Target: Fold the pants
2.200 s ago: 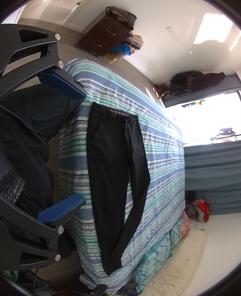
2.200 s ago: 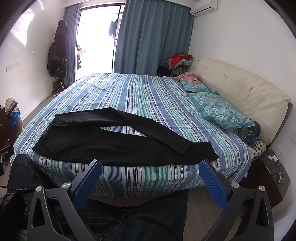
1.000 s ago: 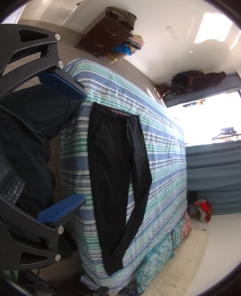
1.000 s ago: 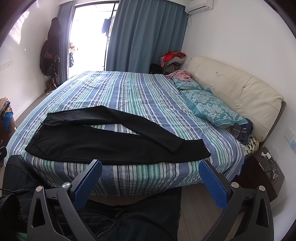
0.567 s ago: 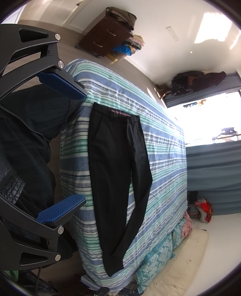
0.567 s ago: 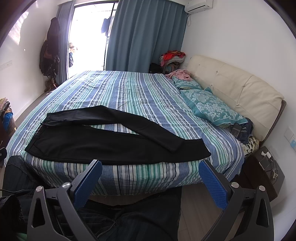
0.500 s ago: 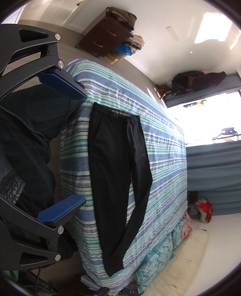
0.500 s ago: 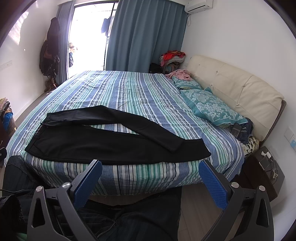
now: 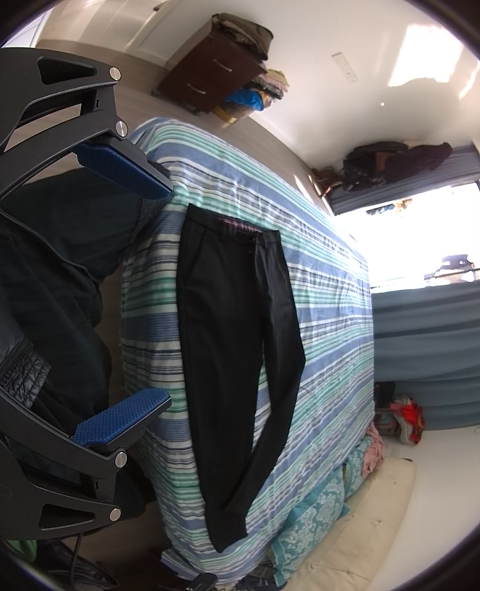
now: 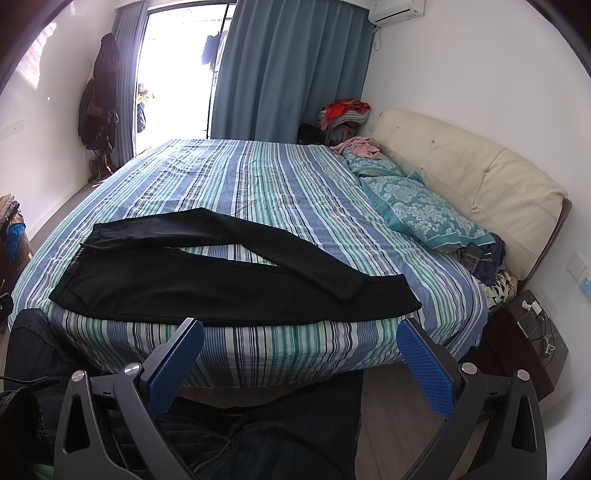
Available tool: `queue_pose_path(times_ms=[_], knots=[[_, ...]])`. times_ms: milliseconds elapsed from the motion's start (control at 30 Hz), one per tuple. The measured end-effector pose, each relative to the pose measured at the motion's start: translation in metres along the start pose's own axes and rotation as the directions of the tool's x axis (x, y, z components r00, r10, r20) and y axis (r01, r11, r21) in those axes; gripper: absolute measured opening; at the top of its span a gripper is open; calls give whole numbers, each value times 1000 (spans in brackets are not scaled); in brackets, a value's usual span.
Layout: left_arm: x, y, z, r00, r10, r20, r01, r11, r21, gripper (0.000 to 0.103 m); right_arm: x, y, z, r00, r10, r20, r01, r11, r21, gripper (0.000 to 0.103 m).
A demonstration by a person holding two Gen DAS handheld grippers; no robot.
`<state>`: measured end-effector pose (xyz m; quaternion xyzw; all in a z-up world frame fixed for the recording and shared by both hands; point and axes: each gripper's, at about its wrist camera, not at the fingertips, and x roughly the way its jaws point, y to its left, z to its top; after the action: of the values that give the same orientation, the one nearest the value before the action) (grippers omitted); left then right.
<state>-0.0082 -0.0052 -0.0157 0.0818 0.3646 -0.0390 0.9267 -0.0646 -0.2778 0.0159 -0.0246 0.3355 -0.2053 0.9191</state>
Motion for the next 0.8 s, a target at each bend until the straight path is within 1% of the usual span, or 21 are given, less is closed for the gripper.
queue_pose_path(times_ms=[200, 333, 400, 467, 500, 567, 600, 667, 700, 733, 767, 800], knots=[[1, 0, 1, 1000, -1, -1, 1, 1000, 0, 102, 0, 0, 0, 1000, 1, 0, -1, 1000, 0, 103], [3, 0, -3, 1000, -10, -11, 10, 1000, 5, 102, 1, -1, -6, 1000, 11, -2, -11, 1000, 3, 103], [6, -1, 0, 999, -27, -22, 27, 1000, 16, 102, 1, 0, -8, 1000, 31, -1, -31, 1000, 4, 103], [8, -3, 7, 999, -50, -15, 51, 998, 26, 102, 0, -2, -9, 997, 72, 20, -72, 997, 14, 103], [7, -4, 11, 999, -49, 2, 49, 998, 34, 102, -2, -4, -9, 995, 94, 46, -95, 995, 24, 103], [9, -5, 22, 999, -28, 31, 27, 998, 49, 102, -9, -15, -7, 983, 115, 143, -123, 991, 52, 103], [12, -7, 28, 999, -19, 41, 17, 998, 61, 102, -11, -22, -6, 973, 116, 198, -132, 989, 70, 103], [18, -10, 40, 999, -19, 44, 16, 997, 73, 102, -7, -42, -4, 946, 128, 298, -165, 981, 101, 103], [20, -11, 44, 999, -24, 45, 21, 997, 74, 102, 2, -54, -3, 936, 139, 324, -185, 976, 116, 103], [22, -12, 48, 998, -33, 45, 30, 997, 75, 102, 19, -66, -1, 937, 152, 315, -200, 971, 127, 103], [26, -12, 53, 998, -39, 43, 35, 996, 77, 102, 44, -77, 2, 951, 175, 256, -213, 969, 129, 103], [30, -14, 56, 998, -43, 40, 40, 996, 80, 102, 74, -85, 1, 966, 199, 164, -220, 968, 121, 103]])
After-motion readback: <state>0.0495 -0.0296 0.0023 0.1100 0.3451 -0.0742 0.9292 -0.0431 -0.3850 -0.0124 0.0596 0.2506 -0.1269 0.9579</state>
